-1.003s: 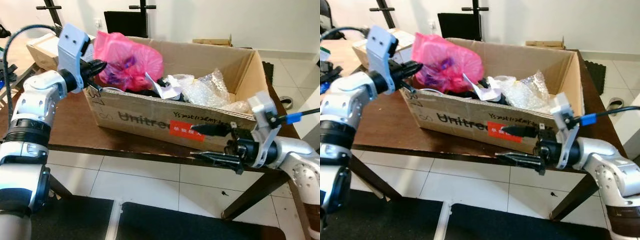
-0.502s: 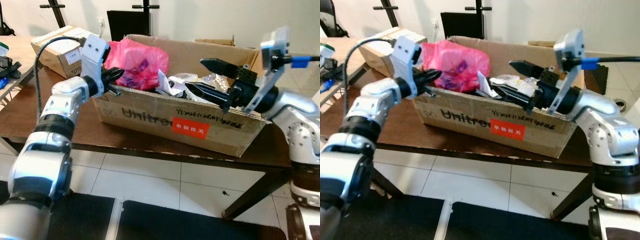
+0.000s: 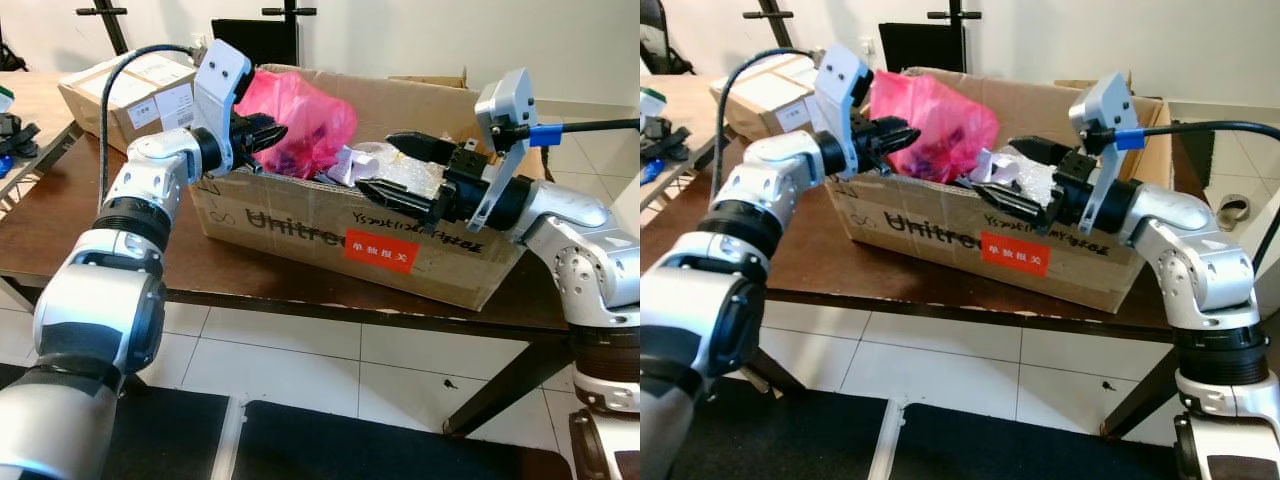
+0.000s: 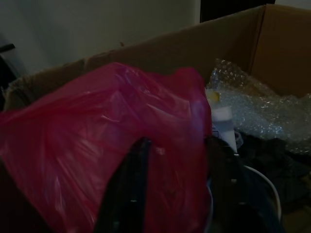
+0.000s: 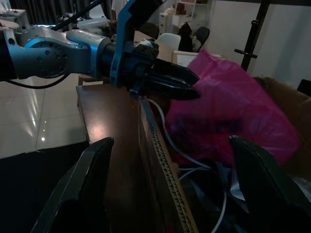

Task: Picking trash to rubbish bin

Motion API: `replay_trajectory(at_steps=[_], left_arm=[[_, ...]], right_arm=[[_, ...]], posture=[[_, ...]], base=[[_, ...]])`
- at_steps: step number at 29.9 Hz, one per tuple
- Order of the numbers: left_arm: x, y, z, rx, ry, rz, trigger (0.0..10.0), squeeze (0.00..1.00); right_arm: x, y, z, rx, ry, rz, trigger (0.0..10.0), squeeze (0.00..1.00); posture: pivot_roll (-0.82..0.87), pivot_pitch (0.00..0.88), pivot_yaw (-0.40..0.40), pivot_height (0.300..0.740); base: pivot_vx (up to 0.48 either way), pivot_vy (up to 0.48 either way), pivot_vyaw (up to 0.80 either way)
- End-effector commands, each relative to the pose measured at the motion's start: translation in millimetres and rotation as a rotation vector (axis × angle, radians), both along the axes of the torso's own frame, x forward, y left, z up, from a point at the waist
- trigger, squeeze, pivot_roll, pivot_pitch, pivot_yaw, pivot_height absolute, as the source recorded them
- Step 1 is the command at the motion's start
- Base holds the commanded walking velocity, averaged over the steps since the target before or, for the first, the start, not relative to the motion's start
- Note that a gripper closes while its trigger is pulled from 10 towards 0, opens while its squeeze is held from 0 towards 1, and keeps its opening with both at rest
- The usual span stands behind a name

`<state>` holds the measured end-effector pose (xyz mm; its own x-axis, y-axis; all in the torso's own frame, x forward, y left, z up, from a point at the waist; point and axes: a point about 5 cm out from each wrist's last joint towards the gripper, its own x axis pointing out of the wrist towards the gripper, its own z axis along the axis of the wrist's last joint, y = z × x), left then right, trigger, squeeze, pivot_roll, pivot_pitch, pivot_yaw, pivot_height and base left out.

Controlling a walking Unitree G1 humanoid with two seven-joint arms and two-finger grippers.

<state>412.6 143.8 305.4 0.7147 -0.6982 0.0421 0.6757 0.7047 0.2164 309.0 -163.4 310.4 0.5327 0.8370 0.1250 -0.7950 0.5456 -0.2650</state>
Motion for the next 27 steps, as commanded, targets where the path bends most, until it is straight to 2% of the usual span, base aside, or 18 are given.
replay_trajectory(at_steps=[1, 9, 11, 13, 14, 15, 16, 17, 18, 19, 20, 21, 23, 24, 25, 27], left_arm=[[0.4, 0.1, 4, -0.019, 0.013, -0.008, 10.0, 1.0], [0.6, 6.0, 13, -0.061, -0.014, 0.007, 10.0, 1.0], [-0.9, 12.2, 33, -0.168, -0.08, 0.025, 10.0, 1.0], [-4.7, 16.8, 51, -0.323, -0.101, -0.027, 10.0, 1.0], [-8.7, 20.6, 63, -0.431, -0.11, -0.091, 10.0, 0.0], [-12.3, 24.0, 72, -0.503, -0.123, -0.145, 10.0, 0.0], [-12.3, 24.0, 72, -0.503, -0.123, -0.145, 10.0, 0.0], [-20.7, 31.2, 86, -0.598, -0.146, -0.263, 10.0, 0.0], [-25.3, 33.8, 90, -0.616, -0.156, -0.331, 10.0, 0.0], [-25.3, 33.8, 90, -0.616, -0.156, -0.331, 10.0, 0.0], [-29.8, 35.8, 93, -0.628, -0.164, -0.396, 10.0, 0.0], [-36.8, 36.3, 94, -0.617, -0.148, -0.508, 10.0, 0.0], [-57.2, 34.2, 83, -0.498, -0.078, -0.785, 10.0, 0.0], [-67.8, 31.3, 68, -0.384, -0.015, -0.877, 10.0, 0.0], [-67.8, 31.3, 68, -0.384, -0.015, -0.877, 10.0, 0.0], [-78.0, 25.4, 34, -0.211, 0.103, -0.921, 10.0, 0.0]], right_arm=[[0.1, 4.2, -2, -0.022, 0.007, 0.009, 10.0, 0.0], [2.8, 4.2, -2, -0.018, 0.002, -0.006, 10.0, 0.0], [3.8, 4.1, 1, 0.002, -0.008, -0.014, 10.0, 0.0], [3.9, 3.8, 2, 0.016, -0.011, -0.017, 10.0, 0.0], [3.7, 3.3, 2, 0.026, -0.012, -0.016, 10.0, 0.0], [3.4, 2.9, 3, 0.034, -0.012, -0.015, 10.0, 0.0], [3.4, 2.9, 3, 0.034, -0.012, -0.015, 10.0, 0.0], [2.3, 2.1, 3, 0.049, -0.011, -0.009, 10.0, 0.0], [1.4, 1.7, 3, 0.062, -0.009, -0.001, 10.0, 0.0], [1.4, 1.7, 3, 0.062, -0.009, -0.001, 10.0, 0.0], [0.3, 1.4, 3, 0.08, -0.008, 0.009, 10.0, 0.0], [-1.8, 1.2, 5, 0.123, 0.001, 0.038, 10.0, 0.0], [-8.0, 0.6, 9, 0.221, 0.019, 0.12, 10.0, 0.0], [-14.8, 0.5, 9, 0.26, 0.041, 0.194, 10.0, 0.0], [-14.8, 0.5, 9, 0.26, 0.041, 0.194, 10.0, 0.0], [-26.6, 1.1, -2, 0.264, 0.093, 0.302, 10.0, 0.0]], posture=[[-0.06, 0.103, 0.061, 0.74], [-0.06, 0.104, 0.055, 0.74], [-0.05, 0.106, 0.055, 0.74], [-0.06, 0.105, 0.056, 0.74], [-0.06, 0.105, 0.057, 0.74], [-0.06, 0.104, 0.057, 0.74], [-0.06, 0.104, 0.057, 0.74], [-0.06, 0.104, 0.059, 0.74], [-0.06, 0.103, 0.059, 0.74], [-0.06, 0.103, 0.059, 0.74], [-0.06, 0.103, 0.06, 0.74], [-0.06, 0.103, 0.06, 0.74], [-0.06, 0.103, 0.06, 0.74], [-0.05, 0.104, 0.061, 0.74], [-0.05, 0.104, 0.061, 0.74], [-0.05, 0.103, 0.061, 0.74]], base=[[0.0, 0.0, 0.0], [0.0, 0.0, 0.0], [0.0, 0.0, 0.0], [0.0, 0.0, 0.0], [0.0, 0.0, 0.0], [0.0, 0.0, 0.0], [0.0, 0.0, 0.0], [0.0, 0.0, 0.0], [0.0, 0.0, 0.0], [0.0, 0.0, 0.0], [0.0, 0.0, 0.0], [0.0, 0.0, 0.0], [0.0, 0.0, 0.0], [0.0, 0.0, 0.0], [0.0, 0.0, 0.0], [0.0, 0.0, 0.0]])
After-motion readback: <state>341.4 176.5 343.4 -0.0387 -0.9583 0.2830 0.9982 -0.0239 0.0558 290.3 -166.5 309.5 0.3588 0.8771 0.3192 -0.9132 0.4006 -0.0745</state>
